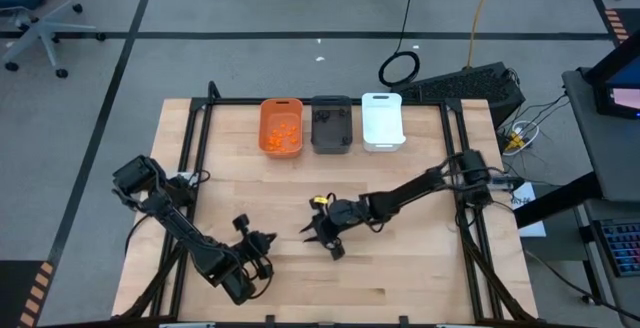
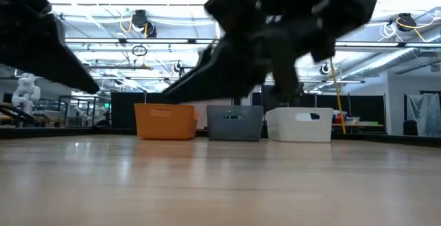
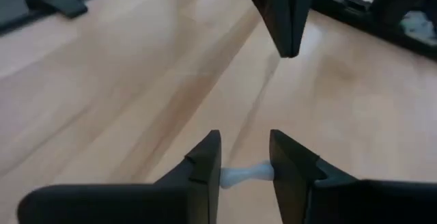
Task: Sort Halloween decoration
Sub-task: Put the white bone toy into the white bin
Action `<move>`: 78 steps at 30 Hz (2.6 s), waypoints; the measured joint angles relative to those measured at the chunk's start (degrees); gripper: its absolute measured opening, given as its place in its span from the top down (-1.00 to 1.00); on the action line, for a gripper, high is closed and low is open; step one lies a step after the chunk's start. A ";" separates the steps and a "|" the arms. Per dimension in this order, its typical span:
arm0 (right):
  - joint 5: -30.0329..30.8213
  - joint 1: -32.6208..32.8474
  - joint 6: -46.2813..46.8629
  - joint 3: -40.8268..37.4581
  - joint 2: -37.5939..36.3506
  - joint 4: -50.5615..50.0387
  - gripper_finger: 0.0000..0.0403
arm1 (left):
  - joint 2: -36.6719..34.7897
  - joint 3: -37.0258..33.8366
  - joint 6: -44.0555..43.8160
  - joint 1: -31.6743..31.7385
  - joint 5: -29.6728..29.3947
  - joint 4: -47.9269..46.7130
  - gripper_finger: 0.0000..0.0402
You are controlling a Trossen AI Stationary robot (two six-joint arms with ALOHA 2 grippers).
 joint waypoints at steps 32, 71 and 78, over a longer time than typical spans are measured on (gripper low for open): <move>23.91 5.95 -34.55 0.14 -33.86 -37.22 0.61 | -2.83 0.00 25.02 7.74 -4.51 15.56 1.00; 23.45 -17.12 5.55 0.24 -49.07 -64.37 0.61 | -2.83 0.00 26.44 7.65 -4.16 15.82 1.00; 18.27 -27.30 5.63 -2.94 -49.28 -61.28 0.61 | -2.83 1.99 32.29 8.17 -4.18 17.53 1.00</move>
